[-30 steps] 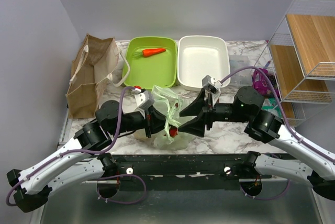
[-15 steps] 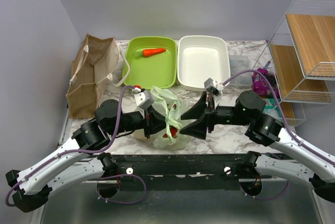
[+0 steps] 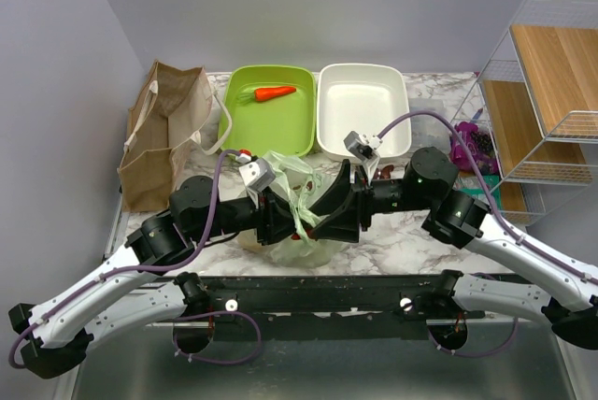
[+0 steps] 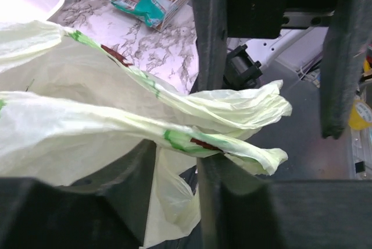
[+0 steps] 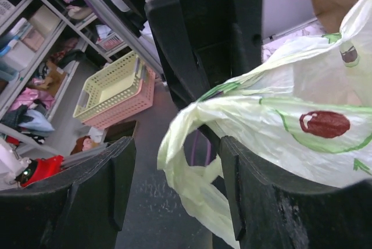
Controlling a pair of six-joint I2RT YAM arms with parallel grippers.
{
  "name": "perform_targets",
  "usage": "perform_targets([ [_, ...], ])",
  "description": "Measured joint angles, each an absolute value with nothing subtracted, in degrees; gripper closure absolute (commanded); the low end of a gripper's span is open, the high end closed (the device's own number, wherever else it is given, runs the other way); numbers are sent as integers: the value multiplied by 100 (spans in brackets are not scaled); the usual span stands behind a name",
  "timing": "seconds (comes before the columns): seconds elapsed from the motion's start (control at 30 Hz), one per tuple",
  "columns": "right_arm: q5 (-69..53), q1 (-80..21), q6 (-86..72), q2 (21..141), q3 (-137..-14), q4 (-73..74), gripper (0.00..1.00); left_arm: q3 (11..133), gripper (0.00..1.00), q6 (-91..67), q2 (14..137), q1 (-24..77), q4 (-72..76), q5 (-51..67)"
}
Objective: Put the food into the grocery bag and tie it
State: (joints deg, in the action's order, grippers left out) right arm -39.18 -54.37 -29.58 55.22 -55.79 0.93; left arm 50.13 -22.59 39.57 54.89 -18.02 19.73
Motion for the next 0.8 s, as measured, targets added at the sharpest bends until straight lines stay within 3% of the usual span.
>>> perform_targets([
  [0.07,-3990,-5437,-2987,5566,-5675,91,41,5024,54,-2274,3953,5489,-1881,1925],
  [0.23,-4027,-5437,-2985,5594,-5721,115,74,5107,52,-2344,3977,5489,-2099,1837],
  [0.3,-4005,-5437,-2971,5607,-5721,158,79,5240,52,-2366,4012,5489,-2244,1817],
  [0.8,-3535,-5437,-2891,5387,-5719,510,89,5129,36,-2423,3581,5533,-2351,1800],
])
